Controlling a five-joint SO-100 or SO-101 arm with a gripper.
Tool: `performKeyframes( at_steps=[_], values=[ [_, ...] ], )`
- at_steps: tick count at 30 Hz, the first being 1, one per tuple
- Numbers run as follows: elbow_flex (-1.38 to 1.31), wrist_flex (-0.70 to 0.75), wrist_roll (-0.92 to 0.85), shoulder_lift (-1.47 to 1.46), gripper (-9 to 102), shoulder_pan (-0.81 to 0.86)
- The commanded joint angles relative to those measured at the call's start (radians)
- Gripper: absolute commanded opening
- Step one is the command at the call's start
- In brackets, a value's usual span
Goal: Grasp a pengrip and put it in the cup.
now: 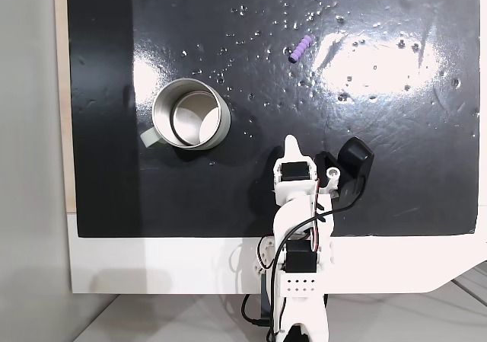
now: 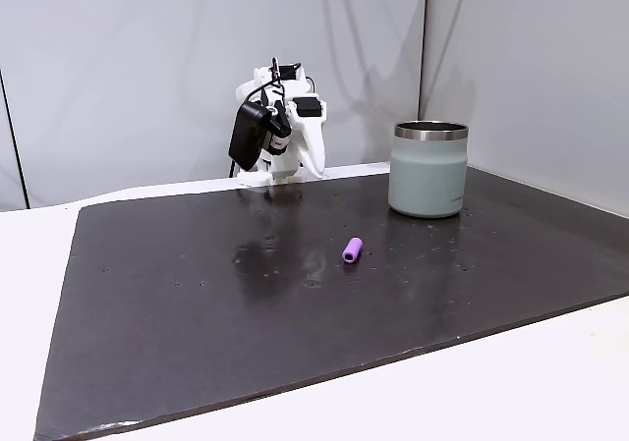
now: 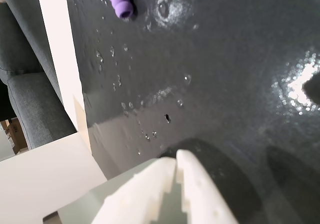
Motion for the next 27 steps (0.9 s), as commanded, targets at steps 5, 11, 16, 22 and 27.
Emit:
performKeyframes(
  at_steps=[5, 11, 16, 22, 27],
  values=[
    [-0.002, -0.020, 0.003, 0.012, 0, 0.008],
    [-0.060, -0.029, -0.048, 0.012, 0, -0.003],
    [-0.221, -0.015, -0.060, -0.087, 0, -0.034],
    [-0.505, -0.021, -0.063, -0.494, 0, -0.037],
    [-0.704, -0.009, -0.192, -0.758, 0, -0.028]
  ],
)
